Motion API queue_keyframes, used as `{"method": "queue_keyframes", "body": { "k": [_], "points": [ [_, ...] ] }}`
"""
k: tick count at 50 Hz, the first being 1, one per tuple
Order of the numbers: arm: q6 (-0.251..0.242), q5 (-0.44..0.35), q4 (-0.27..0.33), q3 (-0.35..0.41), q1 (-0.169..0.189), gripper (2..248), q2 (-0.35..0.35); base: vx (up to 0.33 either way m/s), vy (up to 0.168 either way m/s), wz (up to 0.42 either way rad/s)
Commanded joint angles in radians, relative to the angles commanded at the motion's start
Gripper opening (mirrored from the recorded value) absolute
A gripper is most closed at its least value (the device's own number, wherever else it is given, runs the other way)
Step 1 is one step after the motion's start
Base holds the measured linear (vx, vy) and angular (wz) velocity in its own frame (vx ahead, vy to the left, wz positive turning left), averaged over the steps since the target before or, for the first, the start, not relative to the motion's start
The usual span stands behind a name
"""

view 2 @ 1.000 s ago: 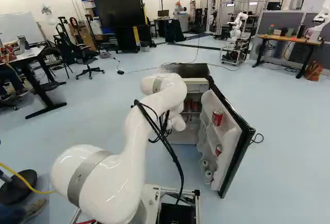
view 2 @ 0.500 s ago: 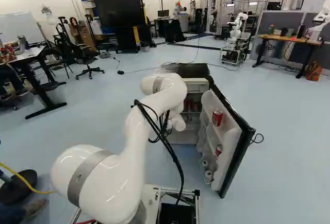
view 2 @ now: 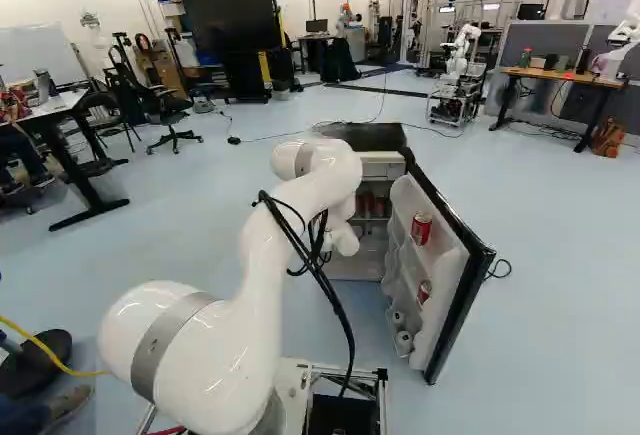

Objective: Grab a drink from the fridge

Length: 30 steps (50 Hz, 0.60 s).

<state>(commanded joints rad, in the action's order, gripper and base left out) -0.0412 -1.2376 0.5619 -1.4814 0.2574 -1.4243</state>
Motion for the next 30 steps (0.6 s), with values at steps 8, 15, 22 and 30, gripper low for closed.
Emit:
{"method": "queue_keyframes", "body": {
  "k": [8,15,22,30],
  "points": [
    [0.0,0.0,0.0,0.075,0.001,89,0.051,0.0,0.0,0.0],
    [0.0,0.0,0.0,0.142,0.003,89,0.099,0.0,0.0,0.0],
    [0.0,0.0,0.0,0.208,0.006,89,0.147,0.0,0.0,0.0],
    [0.0,0.0,0.0,0.28,0.009,89,0.2,0.0,0.0,0.0]
  ]
}}
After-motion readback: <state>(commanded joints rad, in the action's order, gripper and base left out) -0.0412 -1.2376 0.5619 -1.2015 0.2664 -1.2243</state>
